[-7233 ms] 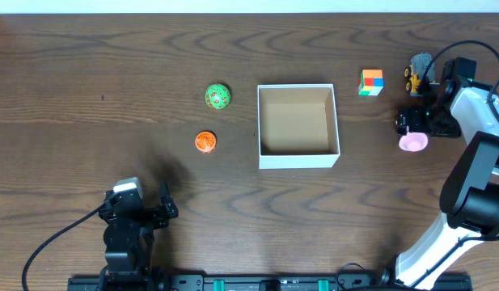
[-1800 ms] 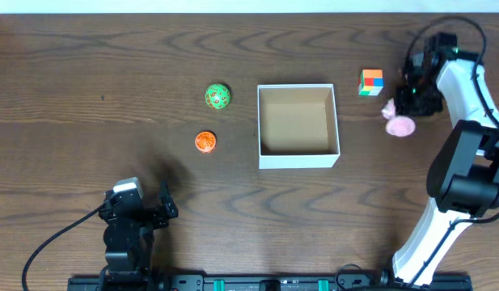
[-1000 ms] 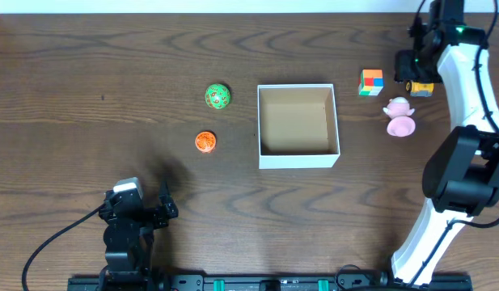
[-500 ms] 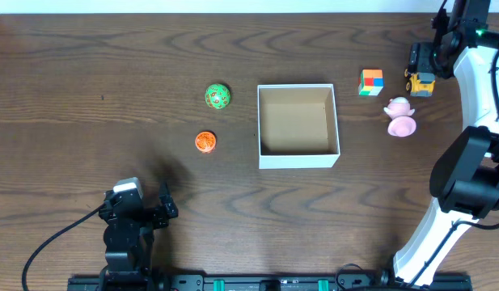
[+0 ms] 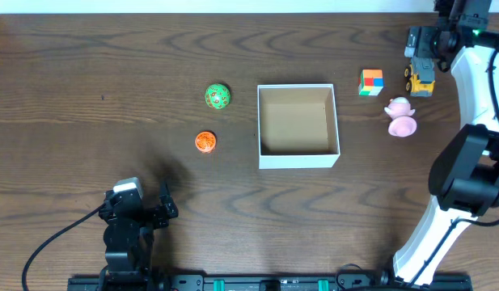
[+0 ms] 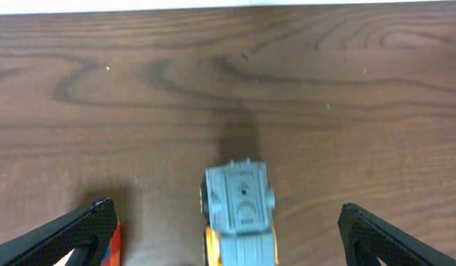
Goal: Pack container
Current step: 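Lift the right gripper and move it to the yellow toy truck, then lower the right gripper and grasp the yellow-grey toy truck, then carry the truck with the right gripper into the white box, then lower the truck into the box and open the right gripper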
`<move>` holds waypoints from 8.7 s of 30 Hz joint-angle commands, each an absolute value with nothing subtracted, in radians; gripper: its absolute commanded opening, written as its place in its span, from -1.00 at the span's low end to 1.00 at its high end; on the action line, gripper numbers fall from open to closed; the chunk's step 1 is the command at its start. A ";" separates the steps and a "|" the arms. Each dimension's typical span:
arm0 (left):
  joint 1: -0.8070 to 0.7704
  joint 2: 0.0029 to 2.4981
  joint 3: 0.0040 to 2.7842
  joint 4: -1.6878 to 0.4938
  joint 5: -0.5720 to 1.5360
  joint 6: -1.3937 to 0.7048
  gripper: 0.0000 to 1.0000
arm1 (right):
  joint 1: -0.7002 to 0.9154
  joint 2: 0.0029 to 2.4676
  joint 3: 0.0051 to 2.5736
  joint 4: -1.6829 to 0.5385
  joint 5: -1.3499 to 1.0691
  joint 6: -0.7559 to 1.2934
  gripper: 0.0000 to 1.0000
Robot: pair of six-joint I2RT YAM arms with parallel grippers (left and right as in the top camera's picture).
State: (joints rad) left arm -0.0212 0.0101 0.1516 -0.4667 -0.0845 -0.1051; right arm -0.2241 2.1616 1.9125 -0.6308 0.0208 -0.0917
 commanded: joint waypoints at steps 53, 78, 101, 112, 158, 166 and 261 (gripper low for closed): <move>-0.016 0.005 0.133 -0.466 -0.086 -0.110 0.96 | -0.289 2.375 1.930 -0.655 -0.031 -0.211 0.99; -0.016 0.005 0.133 -0.466 -0.086 -0.110 0.96 | -0.282 2.375 1.987 -0.645 -0.031 -0.210 0.40; -0.016 0.005 0.133 -0.466 -0.086 -0.110 0.96 | -0.285 2.375 1.987 -0.653 -0.031 -0.206 0.10; -0.016 0.005 0.133 -0.466 -0.086 -0.110 0.96 | -0.285 2.375 1.987 -0.640 -0.031 -0.203 0.03; -0.016 0.005 0.133 -0.466 -0.086 -0.110 0.96 | 0.038 2.373 2.633 -1.264 -0.035 -0.181 -0.18; -0.016 0.005 0.133 -0.466 -0.086 -0.110 0.96 | 0.215 2.373 2.680 -1.402 -0.035 -0.180 -0.17; -0.016 0.005 0.133 -0.466 -0.086 -0.110 0.96 | 0.405 2.375 2.228 -1.351 -0.271 -1.019 0.06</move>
State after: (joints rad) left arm -0.0212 0.0101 0.1516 -0.4667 -0.0849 -0.1051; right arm 0.4076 2.3718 2.2345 -1.3617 -0.2359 -1.0054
